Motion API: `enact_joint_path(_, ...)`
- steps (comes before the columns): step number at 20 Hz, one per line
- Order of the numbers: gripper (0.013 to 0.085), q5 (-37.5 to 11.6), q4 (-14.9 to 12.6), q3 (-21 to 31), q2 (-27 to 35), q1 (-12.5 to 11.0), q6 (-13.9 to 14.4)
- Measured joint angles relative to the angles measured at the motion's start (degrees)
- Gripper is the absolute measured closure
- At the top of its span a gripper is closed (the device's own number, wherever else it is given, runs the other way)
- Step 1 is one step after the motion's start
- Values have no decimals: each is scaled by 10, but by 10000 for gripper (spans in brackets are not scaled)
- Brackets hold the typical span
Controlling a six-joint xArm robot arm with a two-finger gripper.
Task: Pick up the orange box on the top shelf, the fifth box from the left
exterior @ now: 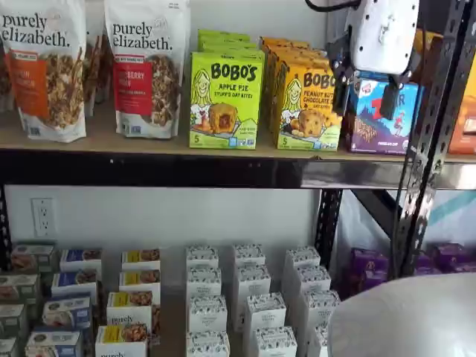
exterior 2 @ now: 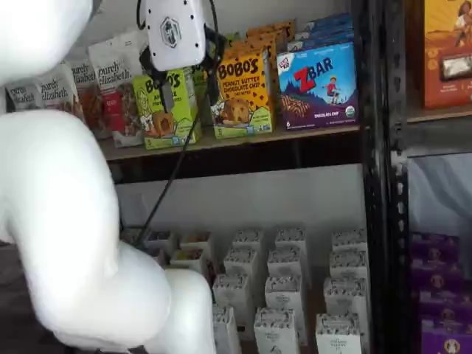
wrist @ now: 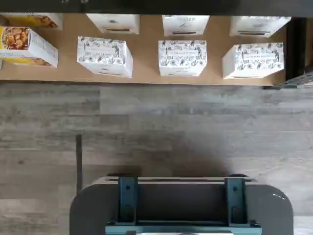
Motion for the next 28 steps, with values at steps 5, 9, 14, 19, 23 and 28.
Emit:
enact_joint_path(5,130,17,-19,-10,10,15,8)
enact_joint_path(9,130,17,-22,-8,12,21,12)
enact_joint_path(14,130,8,-42,1,16,36,20)
enact_joint_path(19,130,-16,-31,7,33,25,14)
enact_joint_path(23,130,-54,-34,3,55,21,10)
enact_joint_path(28,130,-112,-39,-1,75,16,6)
